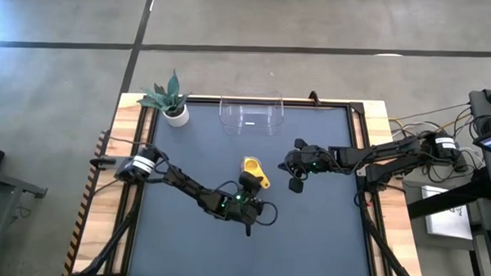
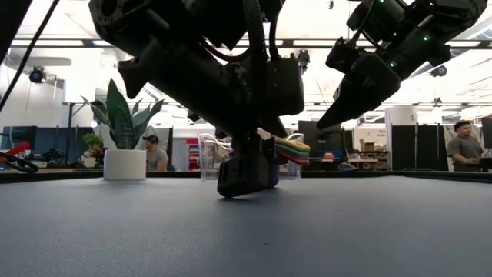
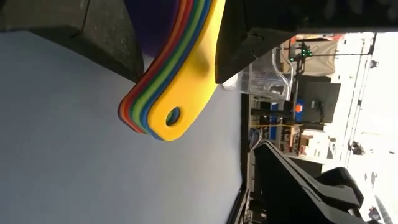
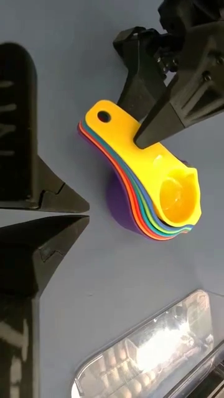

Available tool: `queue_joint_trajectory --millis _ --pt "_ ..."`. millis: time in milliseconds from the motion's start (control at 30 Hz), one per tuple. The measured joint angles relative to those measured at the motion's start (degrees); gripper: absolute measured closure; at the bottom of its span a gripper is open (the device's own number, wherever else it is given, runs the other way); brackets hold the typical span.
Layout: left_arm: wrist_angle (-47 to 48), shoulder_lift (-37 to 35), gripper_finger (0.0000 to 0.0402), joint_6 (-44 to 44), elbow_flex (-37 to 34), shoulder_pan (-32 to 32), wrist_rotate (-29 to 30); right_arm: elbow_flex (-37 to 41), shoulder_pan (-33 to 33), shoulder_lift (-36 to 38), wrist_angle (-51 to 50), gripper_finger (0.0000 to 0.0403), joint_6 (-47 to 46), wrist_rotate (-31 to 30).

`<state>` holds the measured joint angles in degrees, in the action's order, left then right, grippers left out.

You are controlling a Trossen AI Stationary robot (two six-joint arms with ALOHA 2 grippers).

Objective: Nest measuring cups in basket
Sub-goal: Put the nested measuring cups into the transparent bin

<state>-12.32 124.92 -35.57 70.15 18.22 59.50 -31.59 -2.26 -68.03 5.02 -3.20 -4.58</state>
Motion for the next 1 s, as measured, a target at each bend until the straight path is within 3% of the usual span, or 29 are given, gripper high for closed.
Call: queue_joint_trajectory --millis 333,767,1000 --pt "-1.8 0.3 0.0221 -2.6 -0.1 0.0 -0.5 0.0 0.0 0.0 0.0 0.0394 0.1 0.0" --pt "-3.2 1.2 0.0223 -2.8 0.3 -1.4 -6.5 0.0 0.0 0.0 0.0 0.0394 0.2 0.0" --pt "-4.3 1.2 0.0287 -2.3 0.5 -2.2 -4.8 0.0 0.0 0.0 0.0 0.0394 0.2 0.0"
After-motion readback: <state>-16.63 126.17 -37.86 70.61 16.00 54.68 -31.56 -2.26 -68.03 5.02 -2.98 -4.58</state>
